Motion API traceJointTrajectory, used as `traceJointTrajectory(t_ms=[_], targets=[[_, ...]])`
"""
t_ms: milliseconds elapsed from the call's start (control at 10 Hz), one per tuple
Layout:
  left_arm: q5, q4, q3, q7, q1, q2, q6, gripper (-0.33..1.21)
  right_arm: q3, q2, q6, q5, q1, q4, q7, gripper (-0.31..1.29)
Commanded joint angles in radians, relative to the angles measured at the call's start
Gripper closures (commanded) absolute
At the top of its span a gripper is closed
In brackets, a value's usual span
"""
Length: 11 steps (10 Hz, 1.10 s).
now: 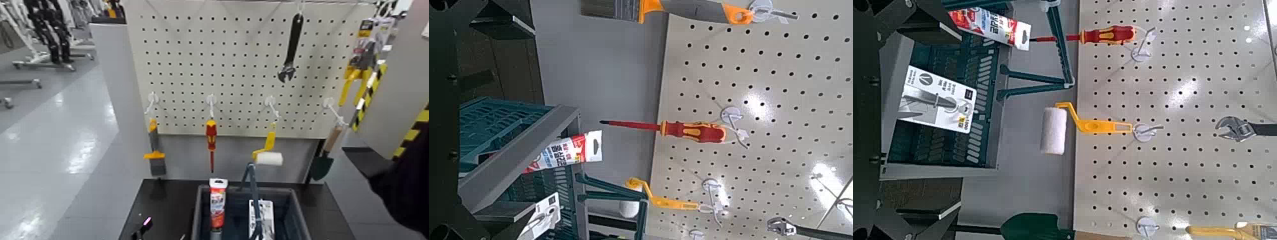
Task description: Put the black wrench into the crate.
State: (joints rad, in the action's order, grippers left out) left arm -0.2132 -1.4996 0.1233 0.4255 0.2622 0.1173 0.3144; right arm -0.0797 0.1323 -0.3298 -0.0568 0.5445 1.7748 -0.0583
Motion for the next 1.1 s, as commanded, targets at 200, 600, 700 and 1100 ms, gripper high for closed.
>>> traceJointTrajectory(t_ms=[200,600,700,1100], targets=[[-0.002,0.001,-0.001,0.004,-0.001,-0.001,0.002,0.10,0.000,0.000,0.000,0.000,0.000,0.002,0.000,0.15],[-0.003,0.004,-0.005,0.006,-0.001,-0.005,0.002,0.10,0.009,0.004,0.006,0.025,0.000,0.015,-0.002,0.16],[-0.003,0.004,-0.005,0.006,-0.001,-0.007,0.000,0.10,0.012,0.007,0.021,0.023,-0.011,0.022,-0.011,0.16],[-0.006,0.005,-0.005,0.006,-0.001,-0.010,0.000,0.10,0.067,0.013,0.144,-0.037,-0.074,0.089,-0.120,0.15]])
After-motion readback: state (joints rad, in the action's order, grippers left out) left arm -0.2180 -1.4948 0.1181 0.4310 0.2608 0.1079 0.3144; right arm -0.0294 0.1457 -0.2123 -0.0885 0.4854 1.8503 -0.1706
